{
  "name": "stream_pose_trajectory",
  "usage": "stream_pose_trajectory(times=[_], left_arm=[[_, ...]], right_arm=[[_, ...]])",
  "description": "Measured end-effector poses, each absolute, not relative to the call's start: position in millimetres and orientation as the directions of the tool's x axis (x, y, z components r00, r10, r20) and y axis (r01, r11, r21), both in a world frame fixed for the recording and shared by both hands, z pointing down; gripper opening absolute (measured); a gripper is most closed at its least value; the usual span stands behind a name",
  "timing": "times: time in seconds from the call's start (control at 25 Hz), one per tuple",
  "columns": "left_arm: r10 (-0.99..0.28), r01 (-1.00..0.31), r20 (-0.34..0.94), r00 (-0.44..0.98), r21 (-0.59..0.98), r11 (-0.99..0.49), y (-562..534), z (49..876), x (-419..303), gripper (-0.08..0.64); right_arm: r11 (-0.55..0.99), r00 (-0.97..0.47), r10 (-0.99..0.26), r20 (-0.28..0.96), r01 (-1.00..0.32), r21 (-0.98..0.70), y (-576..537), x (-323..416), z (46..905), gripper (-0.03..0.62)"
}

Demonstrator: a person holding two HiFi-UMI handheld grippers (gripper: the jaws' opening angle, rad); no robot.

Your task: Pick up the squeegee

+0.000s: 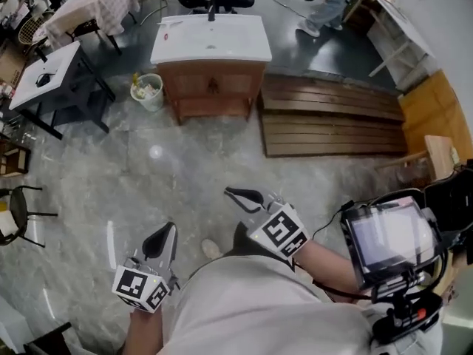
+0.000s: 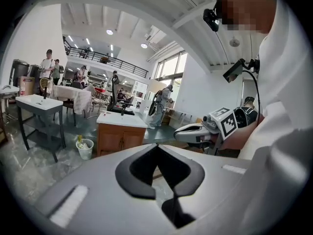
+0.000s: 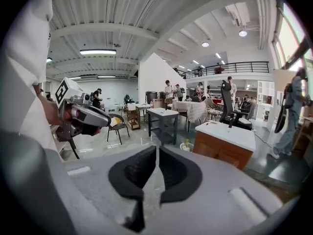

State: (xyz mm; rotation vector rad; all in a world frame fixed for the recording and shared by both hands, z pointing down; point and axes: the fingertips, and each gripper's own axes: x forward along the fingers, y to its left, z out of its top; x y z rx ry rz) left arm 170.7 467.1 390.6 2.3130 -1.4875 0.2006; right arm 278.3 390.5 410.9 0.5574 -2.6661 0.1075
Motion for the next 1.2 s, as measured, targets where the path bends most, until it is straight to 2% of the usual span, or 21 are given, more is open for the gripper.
stream_pose_trajectory(times=[0.2, 0.44, 0.88, 1.2], left_arm=[[-0.843, -0.893, 0.315, 0.437, 0.261, -0.365, 439.4, 410.2, 133.4, 0.008], [-0.847, -0.900, 0.322, 0.423, 0.263, -0.349, 367.7, 428.9, 95.7, 0.023], [-0.883, -0.936, 0.338, 0.327, 0.244, -0.253, 185.9, 403.4, 22.5, 0.063], [-0.896, -0.942, 0.329, 0.298, 0.254, -0.220, 107.3, 395.6, -30.9, 0.063]], right_arm=[[0.910, -0.819, -0.375, 0.434, -0.414, 0.005, 368.1, 242.3, 423.2, 0.023], [0.902, -0.800, -0.386, 0.460, -0.431, 0.007, 284.0, 210.3, 445.9, 0.034], [0.937, -0.852, -0.316, 0.418, -0.350, -0.003, 83.4, 120.0, 449.7, 0.058], [0.919, -0.825, -0.346, 0.447, -0.395, -0.017, -18.7, 70.7, 469.9, 0.063]])
